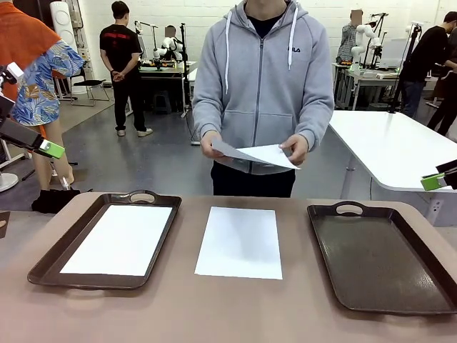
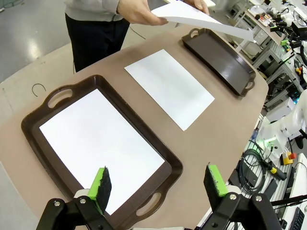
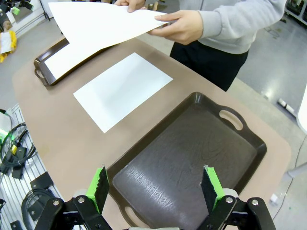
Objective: Sort the A4 documents.
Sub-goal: Receive the A4 Paper.
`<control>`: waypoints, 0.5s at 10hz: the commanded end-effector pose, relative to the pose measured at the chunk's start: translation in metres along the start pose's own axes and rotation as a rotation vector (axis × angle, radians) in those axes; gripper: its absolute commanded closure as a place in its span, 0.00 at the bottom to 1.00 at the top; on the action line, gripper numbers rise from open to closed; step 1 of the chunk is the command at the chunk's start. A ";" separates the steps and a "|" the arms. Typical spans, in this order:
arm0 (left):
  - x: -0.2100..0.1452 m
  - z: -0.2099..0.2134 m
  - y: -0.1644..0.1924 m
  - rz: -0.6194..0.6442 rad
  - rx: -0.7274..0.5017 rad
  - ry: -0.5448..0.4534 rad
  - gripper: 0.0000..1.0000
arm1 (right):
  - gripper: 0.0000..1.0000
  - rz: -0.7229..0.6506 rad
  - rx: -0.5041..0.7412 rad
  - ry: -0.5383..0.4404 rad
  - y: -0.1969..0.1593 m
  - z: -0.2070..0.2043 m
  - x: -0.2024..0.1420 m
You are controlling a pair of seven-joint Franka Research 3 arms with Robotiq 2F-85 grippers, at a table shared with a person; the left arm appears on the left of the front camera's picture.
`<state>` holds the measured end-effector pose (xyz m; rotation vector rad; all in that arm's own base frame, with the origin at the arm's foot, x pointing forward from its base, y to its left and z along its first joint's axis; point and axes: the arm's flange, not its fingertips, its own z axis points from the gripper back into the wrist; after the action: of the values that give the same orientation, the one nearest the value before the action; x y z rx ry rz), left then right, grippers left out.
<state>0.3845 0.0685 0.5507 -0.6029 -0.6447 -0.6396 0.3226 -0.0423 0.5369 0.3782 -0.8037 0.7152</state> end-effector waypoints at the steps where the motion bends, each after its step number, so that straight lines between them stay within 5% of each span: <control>1: -0.001 0.000 0.001 -0.010 -0.004 0.007 0.00 | 0.00 0.001 0.020 -0.011 -0.001 -0.002 -0.001; 5: -0.001 0.000 0.001 -0.010 -0.004 0.007 0.00 | 0.00 0.001 0.020 -0.011 -0.001 -0.002 -0.001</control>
<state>0.3845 0.0685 0.5507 -0.6029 -0.6446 -0.6396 0.3226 -0.0423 0.5369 0.3782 -0.8037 0.7152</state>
